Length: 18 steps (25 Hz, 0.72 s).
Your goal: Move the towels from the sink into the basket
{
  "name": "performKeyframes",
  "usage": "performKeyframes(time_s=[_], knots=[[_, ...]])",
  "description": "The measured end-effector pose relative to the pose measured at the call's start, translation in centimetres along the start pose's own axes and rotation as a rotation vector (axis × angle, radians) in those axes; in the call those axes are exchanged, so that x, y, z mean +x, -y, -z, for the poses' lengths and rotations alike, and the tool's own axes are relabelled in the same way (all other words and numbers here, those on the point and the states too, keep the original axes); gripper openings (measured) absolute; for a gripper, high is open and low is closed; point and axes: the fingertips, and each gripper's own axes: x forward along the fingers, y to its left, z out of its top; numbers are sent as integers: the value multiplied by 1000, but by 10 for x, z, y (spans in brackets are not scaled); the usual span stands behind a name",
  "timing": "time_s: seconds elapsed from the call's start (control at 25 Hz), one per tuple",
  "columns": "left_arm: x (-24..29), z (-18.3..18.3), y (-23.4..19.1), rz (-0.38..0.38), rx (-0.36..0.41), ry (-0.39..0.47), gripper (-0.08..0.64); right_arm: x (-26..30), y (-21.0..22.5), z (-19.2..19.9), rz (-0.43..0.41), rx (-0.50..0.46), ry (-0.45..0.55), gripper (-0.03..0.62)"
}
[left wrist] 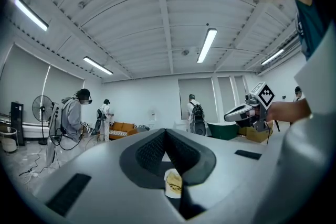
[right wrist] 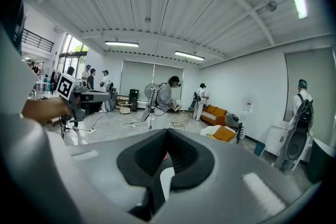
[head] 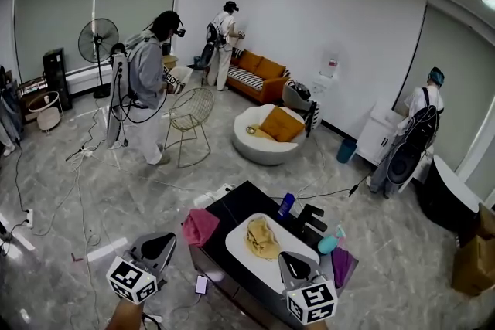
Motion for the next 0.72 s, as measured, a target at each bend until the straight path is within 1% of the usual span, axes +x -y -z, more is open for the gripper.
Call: performKeyframes(time_s=[0.2,0.44,0.72], knots=[[-5,5,-31,-1,-9,5,5,28,-15,-9,-3,-13,-2,9],[-10,5,-74,-36,-26,-11,5,75,-33,-26,-53,-30,-22,9],[13,21,-111,-99,-26,-57,5,143,-21,-20,-135,-20,-25,9]])
